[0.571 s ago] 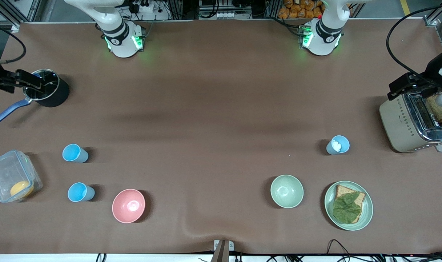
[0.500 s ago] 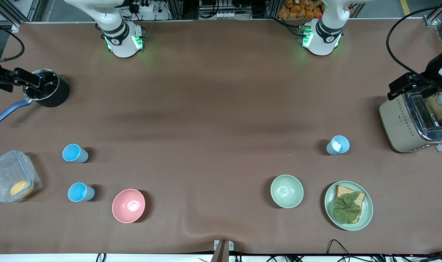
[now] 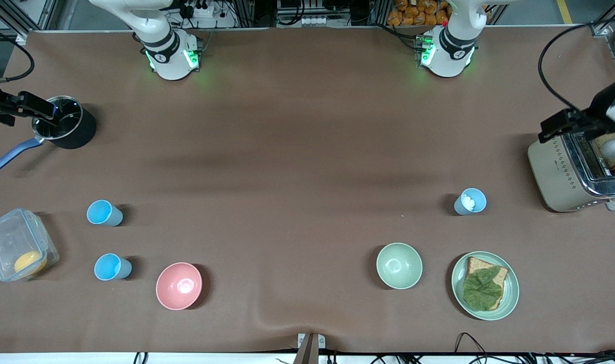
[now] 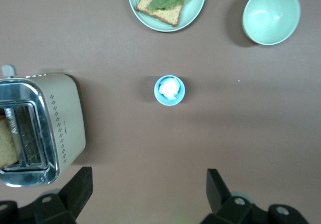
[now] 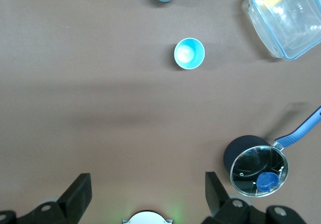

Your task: Stack blue cups with both arms

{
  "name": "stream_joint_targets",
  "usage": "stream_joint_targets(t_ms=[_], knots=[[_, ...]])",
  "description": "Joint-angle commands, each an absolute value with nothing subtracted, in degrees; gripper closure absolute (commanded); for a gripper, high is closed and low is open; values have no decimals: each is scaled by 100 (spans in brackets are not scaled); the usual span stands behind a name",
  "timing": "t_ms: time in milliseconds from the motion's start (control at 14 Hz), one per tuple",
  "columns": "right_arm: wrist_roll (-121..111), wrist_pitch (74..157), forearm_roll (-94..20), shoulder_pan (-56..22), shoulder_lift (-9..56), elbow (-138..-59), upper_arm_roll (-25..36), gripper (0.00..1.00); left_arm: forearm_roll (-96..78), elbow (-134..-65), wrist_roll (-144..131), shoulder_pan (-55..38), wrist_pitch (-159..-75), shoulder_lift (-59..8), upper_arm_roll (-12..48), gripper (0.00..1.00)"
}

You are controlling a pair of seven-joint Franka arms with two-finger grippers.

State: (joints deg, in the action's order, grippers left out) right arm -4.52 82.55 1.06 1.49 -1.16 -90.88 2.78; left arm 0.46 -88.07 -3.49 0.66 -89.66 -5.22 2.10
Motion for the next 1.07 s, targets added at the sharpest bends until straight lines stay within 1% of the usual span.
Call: stream_joint_targets(t_ms=[0, 143, 286, 429, 571, 714, 1000], knots=[[-352, 8297, 229, 141, -123, -9220, 272, 0, 35, -9586, -211, 105, -9919, -642, 211, 0], [-360, 8314, 229, 211, 87, -9220, 281, 0, 122, -10271, -220, 105, -10788, -668, 228, 0], [-378, 8376, 220, 316, 350, -9220, 281, 0, 219, -11044, -220, 97, -11860, -668, 255, 0], [-439, 8612, 202, 369, 614, -9229, 281, 0, 228, -11739, -211, 105, -12924, -808, 255, 0], [-483, 8815, 202, 448, 913, -9229, 290, 0, 307, -12267, -211, 105, -13751, -992, 246, 0], [-667, 9034, 193, 536, 1273, -9237, 290, 0, 430, -12497, -211, 254, -14219, -1212, 255, 0], [-965, 9597, 185, 536, 1958, -9237, 290, 0, 431, -12454, -202, 299, -14580, -1704, 255, 0]])
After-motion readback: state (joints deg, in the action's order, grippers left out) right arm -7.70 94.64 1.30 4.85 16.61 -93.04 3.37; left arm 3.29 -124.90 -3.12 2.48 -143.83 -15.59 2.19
